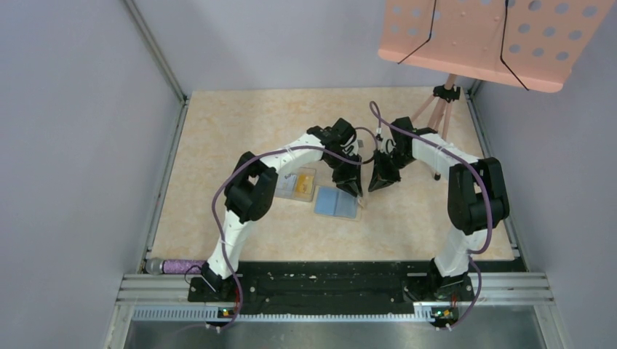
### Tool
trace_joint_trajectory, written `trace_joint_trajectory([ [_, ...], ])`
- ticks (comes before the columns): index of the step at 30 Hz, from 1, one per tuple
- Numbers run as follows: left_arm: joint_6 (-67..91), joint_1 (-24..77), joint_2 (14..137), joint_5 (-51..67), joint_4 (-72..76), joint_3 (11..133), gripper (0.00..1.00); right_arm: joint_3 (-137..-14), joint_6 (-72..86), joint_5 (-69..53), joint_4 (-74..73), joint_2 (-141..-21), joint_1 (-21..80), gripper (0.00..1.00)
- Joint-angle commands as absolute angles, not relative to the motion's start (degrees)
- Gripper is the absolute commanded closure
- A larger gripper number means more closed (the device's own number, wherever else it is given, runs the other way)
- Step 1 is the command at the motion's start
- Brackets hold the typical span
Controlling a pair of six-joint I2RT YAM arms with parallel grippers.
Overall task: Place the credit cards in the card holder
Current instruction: Insert the credit card into the card holder, then pick up the credit card from the storage box.
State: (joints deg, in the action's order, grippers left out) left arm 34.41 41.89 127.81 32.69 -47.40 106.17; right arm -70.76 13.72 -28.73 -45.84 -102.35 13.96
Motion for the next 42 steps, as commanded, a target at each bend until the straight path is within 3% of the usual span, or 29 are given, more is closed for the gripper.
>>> trace_joint_trajectory([
  [1,35.24,41.92,127.73,37.56,-40.93,105.47,0.70,-71.27,13.77,-30.37,-45.18,-98.79,13.35,1.00],
  [9,35.93,40.12,118.86,36.97,-29.31,98.09,0.68,-72.35,14.14,-32.58,-44.83,-100.13,13.72,0.99],
  [21,38.14,23.62,102.70,40.21,-17.86,78.16,0.68,-84.67,17.94,-35.27,-44.73,-109.56,22.29,0.95],
  [28,29.82,14.00,100.86,38.19,-28.46,75.43,0.67,-94.98,21.25,-39.05,-44.82,-117.11,27.20,0.82],
  [36,18.33,13.80,105.33,27.76,-44.11,81.04,0.67,-100.94,23.55,-41.17,-45.10,-122.28,29.52,0.60],
  [42,18.11,15.78,109.51,27.22,-44.91,83.30,0.65,-102.41,22.26,-40.39,-47.61,-124.64,29.71,0.56],
])
